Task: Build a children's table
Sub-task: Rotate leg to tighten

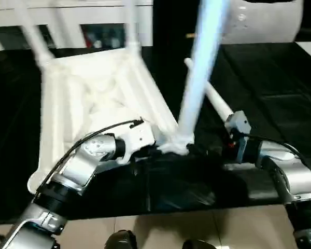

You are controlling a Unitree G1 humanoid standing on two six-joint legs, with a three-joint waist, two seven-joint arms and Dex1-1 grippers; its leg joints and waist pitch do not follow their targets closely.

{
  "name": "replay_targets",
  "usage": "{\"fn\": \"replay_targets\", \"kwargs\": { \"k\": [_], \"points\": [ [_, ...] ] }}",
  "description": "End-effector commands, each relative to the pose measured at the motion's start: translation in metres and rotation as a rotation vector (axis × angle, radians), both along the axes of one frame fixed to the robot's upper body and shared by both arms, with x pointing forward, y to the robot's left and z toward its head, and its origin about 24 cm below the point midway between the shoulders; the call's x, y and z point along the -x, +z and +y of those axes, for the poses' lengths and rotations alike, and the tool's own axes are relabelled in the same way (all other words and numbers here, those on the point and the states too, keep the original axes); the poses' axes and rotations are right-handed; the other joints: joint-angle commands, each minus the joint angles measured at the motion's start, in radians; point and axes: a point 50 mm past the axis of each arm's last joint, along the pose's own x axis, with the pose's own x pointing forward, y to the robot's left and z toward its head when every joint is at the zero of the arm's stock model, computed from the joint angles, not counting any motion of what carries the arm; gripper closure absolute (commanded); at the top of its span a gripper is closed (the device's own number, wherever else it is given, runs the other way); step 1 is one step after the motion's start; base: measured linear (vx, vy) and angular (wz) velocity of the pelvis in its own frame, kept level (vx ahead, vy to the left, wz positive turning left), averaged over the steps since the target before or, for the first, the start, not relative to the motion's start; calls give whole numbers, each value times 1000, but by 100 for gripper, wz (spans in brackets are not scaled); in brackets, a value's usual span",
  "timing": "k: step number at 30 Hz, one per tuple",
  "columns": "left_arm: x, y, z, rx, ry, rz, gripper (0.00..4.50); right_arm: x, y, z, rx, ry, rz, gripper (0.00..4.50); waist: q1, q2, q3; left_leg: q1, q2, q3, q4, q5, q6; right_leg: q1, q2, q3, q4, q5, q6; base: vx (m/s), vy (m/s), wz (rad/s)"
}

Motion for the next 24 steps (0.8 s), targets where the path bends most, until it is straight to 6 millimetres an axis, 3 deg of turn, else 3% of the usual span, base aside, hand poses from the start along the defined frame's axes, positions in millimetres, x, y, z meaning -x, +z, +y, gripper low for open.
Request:
{"fn": "replay_targets", "kwargs": {
  "k": [1,7,10,12,13,16,18,21,24],
  "points": [
    [5,1,-5,-32,-125,4,450,1,6,-2,31,52,-36,5,-6,-10,-87,32,62,-22,-65,-154,86,46,-65,50,-61,-118,-238,0,0,0],
    [10,1,-3,-55,-230,14,450,3,2,3,112,166,-31,5,-2,-14,-87,32,61,-20,-65,-179,69,44,-68,53,-67,-168,-219,0,0,0],
    [11,3,-4,-66,-279,10,450,1,1,7,135,217,-22,41,-2,-22,-89,31,61,-19,-63,-164,77,45,-68,52,-63,-151,-226,0,0,0],
    [11,3,-5,-70,-297,5,450,0,1,10,135,250,-14,44,1,-19,-89,32,62,-19,-62,-152,83,44,-66,52,-58,-137,-233,0,0,0],
    [11,3,-5,-71,-298,5,450,-1,1,10,135,251,-14,66,1,-18,-89,32,63,-19,-62,-151,85,43,-66,52,-57,-133,-233,0,0,0],
    [10,4,-5,-74,-305,-1,450,-2,3,13,128,280,-5,83,3,-22,-90,31,62,-18,-61,-143,90,45,-67,53,-56,-125,-235,0,0,0],
    [9,4,-5,-74,-305,-3,450,-2,3,14,129,285,-4,119,3,-24,-90,30,62,-18,-60,-143,88,45,-67,53,-56,-127,-234,0,0,0],
    [9,3,-2,-77,-306,-7,450,-2,1,14,139,311,11,125,2,-27,-90,30,62,-18,-60,-151,86,45,-67,53,-57,-144,-230,0,0,0],
    [8,3,-2,-78,-306,-7,450,-2,1,14,148,318,11,166,1,-28,-90,31,62,-17,-60,-152,84,43,-67,54,-58,-154,-228,0,0,0]
  ]
}}
